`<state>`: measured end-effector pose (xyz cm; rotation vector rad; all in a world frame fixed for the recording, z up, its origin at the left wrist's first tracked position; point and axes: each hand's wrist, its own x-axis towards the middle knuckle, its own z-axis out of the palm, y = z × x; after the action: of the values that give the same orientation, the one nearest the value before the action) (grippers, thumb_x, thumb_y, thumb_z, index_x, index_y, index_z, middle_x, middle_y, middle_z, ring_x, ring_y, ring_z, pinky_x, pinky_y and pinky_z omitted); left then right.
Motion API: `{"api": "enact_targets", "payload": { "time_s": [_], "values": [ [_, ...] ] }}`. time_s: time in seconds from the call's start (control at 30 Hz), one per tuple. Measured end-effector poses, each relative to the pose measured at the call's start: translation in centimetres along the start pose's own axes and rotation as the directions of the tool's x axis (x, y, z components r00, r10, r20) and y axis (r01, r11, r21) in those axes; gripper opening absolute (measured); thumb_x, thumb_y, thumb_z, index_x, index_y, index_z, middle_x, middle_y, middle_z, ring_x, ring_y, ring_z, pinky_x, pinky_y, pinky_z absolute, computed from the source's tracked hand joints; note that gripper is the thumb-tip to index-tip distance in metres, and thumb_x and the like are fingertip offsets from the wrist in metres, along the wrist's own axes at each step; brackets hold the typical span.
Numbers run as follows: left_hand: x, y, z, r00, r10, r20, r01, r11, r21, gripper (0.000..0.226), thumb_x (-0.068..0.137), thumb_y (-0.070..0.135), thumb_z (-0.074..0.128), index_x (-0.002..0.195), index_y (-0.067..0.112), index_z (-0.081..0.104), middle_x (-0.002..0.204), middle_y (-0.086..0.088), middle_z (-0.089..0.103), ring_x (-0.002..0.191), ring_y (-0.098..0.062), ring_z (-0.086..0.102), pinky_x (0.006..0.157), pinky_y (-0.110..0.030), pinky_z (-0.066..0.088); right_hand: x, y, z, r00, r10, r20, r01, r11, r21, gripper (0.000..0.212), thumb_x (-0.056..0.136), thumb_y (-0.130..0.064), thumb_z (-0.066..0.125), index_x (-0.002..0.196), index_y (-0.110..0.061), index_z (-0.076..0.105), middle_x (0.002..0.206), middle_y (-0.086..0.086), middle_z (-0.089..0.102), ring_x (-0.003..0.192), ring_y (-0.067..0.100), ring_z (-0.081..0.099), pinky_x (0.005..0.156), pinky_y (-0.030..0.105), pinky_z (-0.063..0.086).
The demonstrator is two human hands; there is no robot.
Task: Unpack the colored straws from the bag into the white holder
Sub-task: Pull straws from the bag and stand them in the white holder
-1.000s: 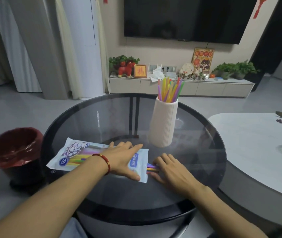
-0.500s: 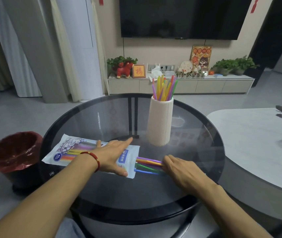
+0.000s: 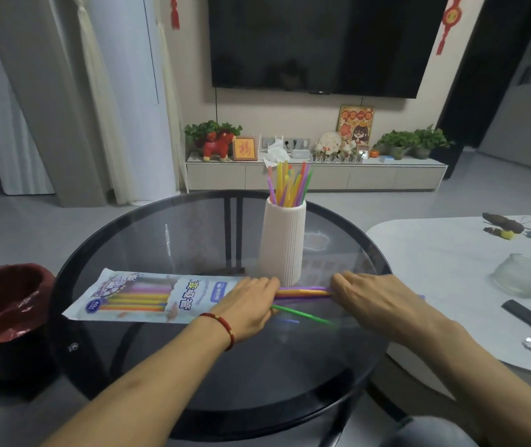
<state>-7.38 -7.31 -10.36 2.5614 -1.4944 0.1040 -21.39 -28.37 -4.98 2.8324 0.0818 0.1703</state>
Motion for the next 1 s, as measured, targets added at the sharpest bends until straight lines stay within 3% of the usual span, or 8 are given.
{"api": "enact_targets", "payload": {
  "time_s": [0.13,0.27,0.33,0.43,0.6,0.77,0.87,1.0],
  "values": [
    [0.8,0.9,-0.4,0.999,-0.004,-0.048,-0.001,0.993,-0.116,0.008,0.102,0.024,0.043,0.100,0.017,0.039,0.103,-0.011,0.054,0.093,-0.034,0.052,0.078,-0.044,0.039,-1.1,0.7,-2.5,0.955,0.051,-0.291,-0.066,0.997,-0.043,0.034,0.097,-0.041,0.064,0.121,-0.017,0.063,0.123,0.007,0.068,0.111,0.030,0.066,0.099,0.046,0.050],
    [1.3,1.9,-0.8,0.992,-0.017,-0.123,-0.006,0.982,-0.189,0.014,0.102,0.023,0.043,0.094,0.020,0.032,0.097,-0.008,0.051,0.087,-0.032,0.051,0.074,-0.041,0.039,-4.6,-1.5,-0.2,0.619,0.274,-0.736,-0.008,0.939,0.343,0.015,0.086,-0.017,0.056,0.081,-0.004,0.062,0.083,0.014,0.063,0.071,0.030,0.055,0.067,0.038,0.044],
    [1.4,2.3,-0.6,0.988,-0.021,-0.153,-0.013,0.976,-0.216,0.015,0.103,0.027,0.042,0.094,0.021,0.032,0.094,-0.006,0.049,0.084,-0.029,0.051,0.071,-0.037,0.036,-5.2,-4.3,2.7,0.702,0.454,-0.549,-0.034,0.791,0.611,0.021,0.087,-0.026,0.055,0.075,-0.009,0.057,0.071,0.002,0.055,0.060,0.021,0.048,0.057,0.034,0.042],
    [1.7,3.1,-0.4,0.983,0.011,-0.184,-0.049,0.978,-0.202,0.016,0.103,0.030,0.043,0.094,0.022,0.033,0.095,-0.004,0.051,0.086,-0.030,0.052,0.069,-0.036,0.029,-2.5,-7.4,4.5,0.849,0.505,-0.157,-0.126,0.481,0.868,0.036,0.085,-0.049,0.073,0.108,-0.022,0.065,0.098,-0.009,0.066,0.080,0.010,0.062,0.073,0.024,0.052],
    [1.5,2.6,-1.6,0.973,-0.084,-0.217,-0.050,0.835,-0.548,0.008,0.102,0.025,0.048,0.102,0.017,0.048,0.100,-0.008,0.064,0.089,-0.030,0.062,0.075,-0.045,0.052,3.1,-8.5,3.1,0.770,0.636,-0.039,-0.007,0.069,0.998,0.045,0.080,-0.070,0.067,0.105,-0.033,0.069,0.103,-0.003,0.070,0.088,0.012,0.066,0.072,0.021,0.051],
    [1.3,2.0,-1.8,0.946,-0.149,-0.288,-0.062,0.788,-0.612,0.031,0.099,0.020,0.045,0.129,0.022,0.057,0.109,0.001,0.068,0.099,-0.014,0.062,0.079,-0.021,0.045,6.2,-7.7,1.6,0.750,0.626,-0.215,-0.002,0.328,0.945,0.033,0.089,-0.054,0.068,0.093,-0.021,0.067,0.089,0.001,0.068,0.078,0.014,0.064,0.069,0.028,0.055],
    [1.8,2.8,-2.0,0.965,-0.104,-0.242,-0.085,0.748,-0.659,0.051,0.101,0.023,0.053,0.149,0.021,0.037,0.132,-0.009,0.063,0.118,-0.023,0.060,0.098,-0.036,0.049,7.4,-6.7,0.9,0.690,0.661,-0.296,0.043,0.371,0.928,0.019,0.098,-0.033,0.068,0.088,-0.017,0.062,0.078,-0.009,0.067,0.075,0.003,0.068,0.062,0.018,0.055],
    [1.6,2.4,-1.7,0.977,-0.027,-0.210,-0.094,0.831,-0.547,0.059,0.089,0.039,0.072,0.135,0.027,0.037,0.118,0.002,0.056,0.105,-0.016,0.056,0.089,-0.036,0.049,7.7,-4.9,0.0,0.692,0.613,-0.380,0.030,0.502,0.865,0.023,0.105,-0.023,0.058,0.083,-0.020,0.053,0.071,-0.019,0.054,0.067,-0.011,0.060,0.056,0.004,0.042]
  ]
}}
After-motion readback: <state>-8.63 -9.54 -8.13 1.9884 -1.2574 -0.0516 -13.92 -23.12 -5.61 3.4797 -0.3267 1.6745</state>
